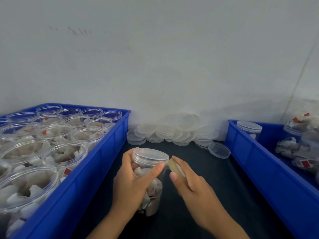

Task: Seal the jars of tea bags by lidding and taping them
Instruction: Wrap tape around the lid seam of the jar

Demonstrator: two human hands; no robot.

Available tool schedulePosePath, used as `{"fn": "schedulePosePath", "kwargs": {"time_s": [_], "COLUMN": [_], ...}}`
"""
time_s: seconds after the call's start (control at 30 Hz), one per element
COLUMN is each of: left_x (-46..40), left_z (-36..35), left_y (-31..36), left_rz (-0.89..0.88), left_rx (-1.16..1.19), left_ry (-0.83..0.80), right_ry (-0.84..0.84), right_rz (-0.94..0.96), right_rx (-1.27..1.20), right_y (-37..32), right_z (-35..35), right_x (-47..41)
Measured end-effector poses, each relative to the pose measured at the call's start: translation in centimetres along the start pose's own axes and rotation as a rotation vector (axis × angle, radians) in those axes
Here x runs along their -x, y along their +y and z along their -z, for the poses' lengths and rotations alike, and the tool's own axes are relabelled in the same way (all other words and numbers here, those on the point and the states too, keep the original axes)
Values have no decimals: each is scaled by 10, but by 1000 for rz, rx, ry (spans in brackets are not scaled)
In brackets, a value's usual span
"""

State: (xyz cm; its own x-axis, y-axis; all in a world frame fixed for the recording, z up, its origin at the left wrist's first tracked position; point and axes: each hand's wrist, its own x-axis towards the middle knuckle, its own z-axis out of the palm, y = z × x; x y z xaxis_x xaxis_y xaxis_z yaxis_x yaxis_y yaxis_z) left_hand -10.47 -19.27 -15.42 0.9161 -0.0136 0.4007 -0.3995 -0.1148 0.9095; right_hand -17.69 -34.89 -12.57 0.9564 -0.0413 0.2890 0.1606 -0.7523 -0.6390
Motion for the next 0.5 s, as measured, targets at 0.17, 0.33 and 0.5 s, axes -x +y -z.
{"fn": "schedulePosePath", "kwargs": {"time_s": [0.17,0.33,0.5], "left_x": [-5,-10,-9], "left_z": [6,9,10], "left_y": [-3,-4,0], "left_rz": [-43,-47,-45], "left_rx": [3,43,147], "left_ry": [-102,-180,-251], "right_ry": [53,82,45], "right_rz": [44,41,45], "right_rx": [149,235,210], "right_y": [8,18,18], "right_z": [13,21,15], "right_x": [-4,-9,-9]}}
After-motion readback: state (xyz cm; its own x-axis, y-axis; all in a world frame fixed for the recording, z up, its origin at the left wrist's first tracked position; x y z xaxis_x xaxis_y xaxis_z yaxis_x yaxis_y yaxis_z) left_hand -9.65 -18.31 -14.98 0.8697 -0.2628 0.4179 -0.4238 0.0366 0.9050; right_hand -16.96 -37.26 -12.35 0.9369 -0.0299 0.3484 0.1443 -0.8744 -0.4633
